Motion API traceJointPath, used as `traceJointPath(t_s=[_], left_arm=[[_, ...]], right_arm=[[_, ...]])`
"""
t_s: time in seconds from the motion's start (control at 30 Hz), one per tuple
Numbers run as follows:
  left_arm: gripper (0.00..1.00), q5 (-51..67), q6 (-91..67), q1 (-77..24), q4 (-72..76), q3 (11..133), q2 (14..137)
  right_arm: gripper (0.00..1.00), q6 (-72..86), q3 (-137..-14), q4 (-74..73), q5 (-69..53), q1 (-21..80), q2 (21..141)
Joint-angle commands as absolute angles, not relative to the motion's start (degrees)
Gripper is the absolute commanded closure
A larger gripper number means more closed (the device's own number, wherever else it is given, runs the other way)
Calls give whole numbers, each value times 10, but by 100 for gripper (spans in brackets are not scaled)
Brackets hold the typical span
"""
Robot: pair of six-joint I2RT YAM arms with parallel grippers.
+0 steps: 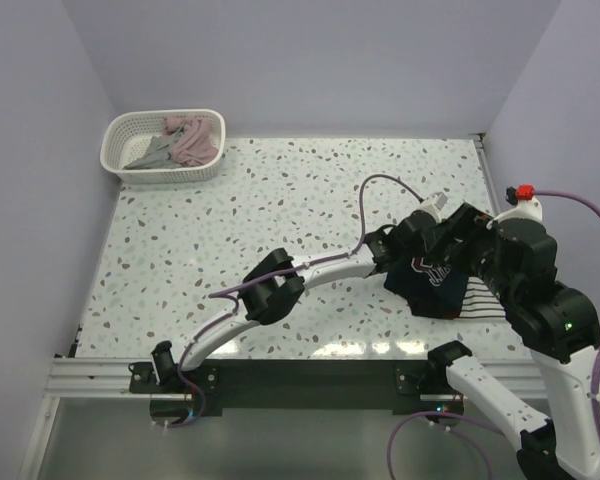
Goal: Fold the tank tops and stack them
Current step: Neatly place the folded tank top to the corner
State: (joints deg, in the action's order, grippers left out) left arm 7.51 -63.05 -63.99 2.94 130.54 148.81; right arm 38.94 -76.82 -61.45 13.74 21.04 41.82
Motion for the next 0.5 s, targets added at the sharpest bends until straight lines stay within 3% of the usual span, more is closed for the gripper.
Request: traceJointPath(t_s=[0.0, 0.47], left_arm=[[100, 98, -650, -652, 120, 1358, 1504], [100, 84, -643, -681, 164, 1395, 1545]], right_arm=[[20, 377, -778, -618, 129, 211, 410], [20, 377, -759, -618, 134, 211, 398]])
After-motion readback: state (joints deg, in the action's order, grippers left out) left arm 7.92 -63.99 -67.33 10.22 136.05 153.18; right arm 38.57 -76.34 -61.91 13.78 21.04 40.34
